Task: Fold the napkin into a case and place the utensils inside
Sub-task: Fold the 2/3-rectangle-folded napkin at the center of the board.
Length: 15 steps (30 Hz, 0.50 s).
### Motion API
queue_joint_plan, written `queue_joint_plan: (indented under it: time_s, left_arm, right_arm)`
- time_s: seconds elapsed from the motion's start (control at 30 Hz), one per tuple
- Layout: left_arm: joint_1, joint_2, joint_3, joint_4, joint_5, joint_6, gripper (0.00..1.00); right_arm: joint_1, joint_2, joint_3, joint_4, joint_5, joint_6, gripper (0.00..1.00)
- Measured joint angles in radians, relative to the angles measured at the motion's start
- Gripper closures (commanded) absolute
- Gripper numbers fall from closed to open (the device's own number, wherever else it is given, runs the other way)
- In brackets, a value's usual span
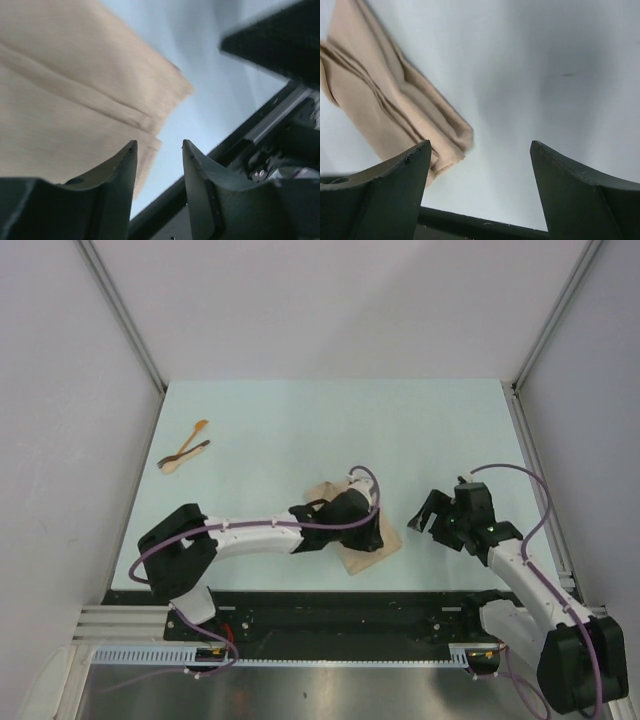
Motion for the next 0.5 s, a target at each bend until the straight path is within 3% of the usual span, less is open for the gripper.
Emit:
queue_joint_plan:
  time_s: [0.2, 0.5]
  left_arm:
    - [-0.194, 0.135, 0.259, -0.15, -0.238, 0.095, 0.51]
    - [-0.27, 0.438, 0.594, -0.439, -0.488, 0.078, 0.5]
  right_arm:
    - [-0.172, -0.099, -0.018, -0.071, 0.028, 0.05, 0.14]
    - [-0.408, -0.098, -0.013, -0.13, 0.013, 0.058, 0.13]
